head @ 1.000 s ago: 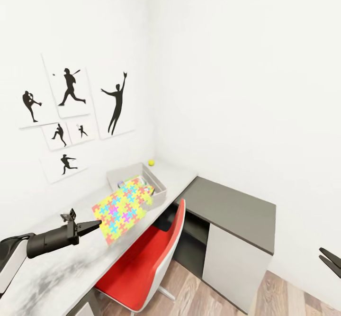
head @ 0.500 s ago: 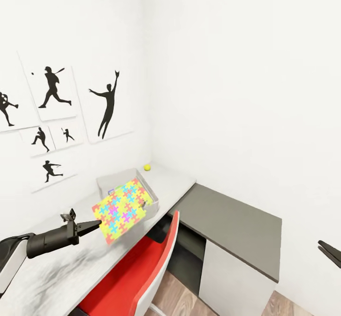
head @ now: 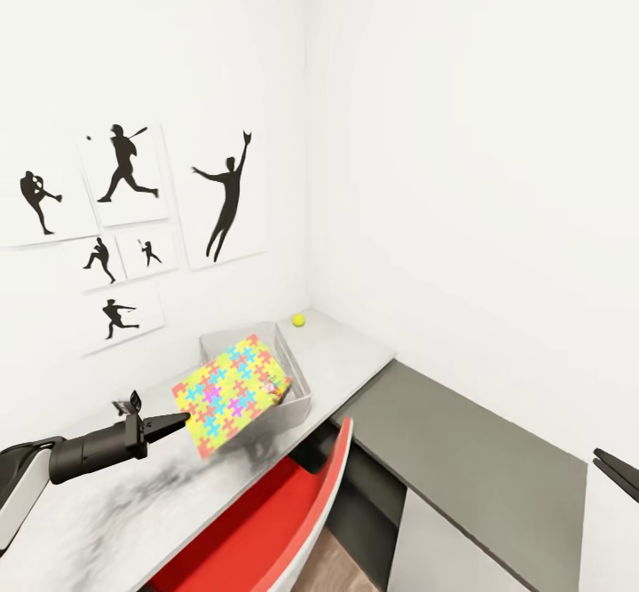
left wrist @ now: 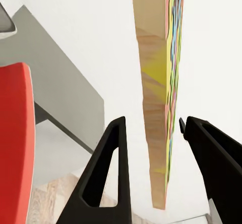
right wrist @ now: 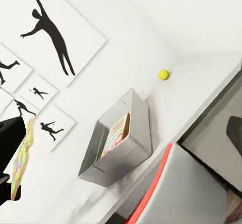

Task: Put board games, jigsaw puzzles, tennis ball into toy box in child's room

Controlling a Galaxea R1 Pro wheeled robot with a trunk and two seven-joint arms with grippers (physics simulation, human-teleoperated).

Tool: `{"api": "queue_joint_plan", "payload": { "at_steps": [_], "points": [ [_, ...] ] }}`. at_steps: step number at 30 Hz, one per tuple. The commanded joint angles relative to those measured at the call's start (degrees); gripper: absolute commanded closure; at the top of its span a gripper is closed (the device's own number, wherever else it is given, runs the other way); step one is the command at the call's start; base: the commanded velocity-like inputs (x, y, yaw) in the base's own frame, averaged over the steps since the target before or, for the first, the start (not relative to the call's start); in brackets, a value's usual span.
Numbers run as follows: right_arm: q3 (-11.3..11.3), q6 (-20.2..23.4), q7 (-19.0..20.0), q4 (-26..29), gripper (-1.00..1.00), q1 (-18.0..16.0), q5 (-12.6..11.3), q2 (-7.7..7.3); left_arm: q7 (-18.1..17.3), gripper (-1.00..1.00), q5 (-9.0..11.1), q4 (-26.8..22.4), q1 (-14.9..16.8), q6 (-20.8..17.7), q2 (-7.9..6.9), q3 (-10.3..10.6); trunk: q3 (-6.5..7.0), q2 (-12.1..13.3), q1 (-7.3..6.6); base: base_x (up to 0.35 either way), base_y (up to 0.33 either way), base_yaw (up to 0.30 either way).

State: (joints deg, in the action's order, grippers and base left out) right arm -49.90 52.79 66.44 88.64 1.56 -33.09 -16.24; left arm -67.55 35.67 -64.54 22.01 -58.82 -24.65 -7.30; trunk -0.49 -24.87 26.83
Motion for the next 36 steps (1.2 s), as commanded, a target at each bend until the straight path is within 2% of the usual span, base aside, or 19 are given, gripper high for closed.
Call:
{"api": "queue_joint_plan", "payload": {
  "at_steps": [1,17,36],
  "points": [
    [-0.02,0.29,0.02,0.01,-1.00,0.03,-0.15,-0.02,-0.13,1.00,0.10,0.02,0.05,-0.33,0.00,0.01,-0.06,-0.06,0.05,0.247,0.042,0.282],
    [-0.02,0.02,0.23,-0.07,-1.00,0.03,-0.17,-0.02,-0.13,1.00,0.10,0.02,0.05,-0.33,-0.03,0.01,-0.43,-0.06,0.05,0.226,-0.005,0.268],
    [-0.02,-0.15,0.35,-0.15,-1.00,0.03,-0.22,0.12,-0.18,1.00,0.25,0.02,0.05,-0.33,-0.02,0.01,-0.48,-0.06,0.05,0.177,-0.003,0.016]
  ]
}}
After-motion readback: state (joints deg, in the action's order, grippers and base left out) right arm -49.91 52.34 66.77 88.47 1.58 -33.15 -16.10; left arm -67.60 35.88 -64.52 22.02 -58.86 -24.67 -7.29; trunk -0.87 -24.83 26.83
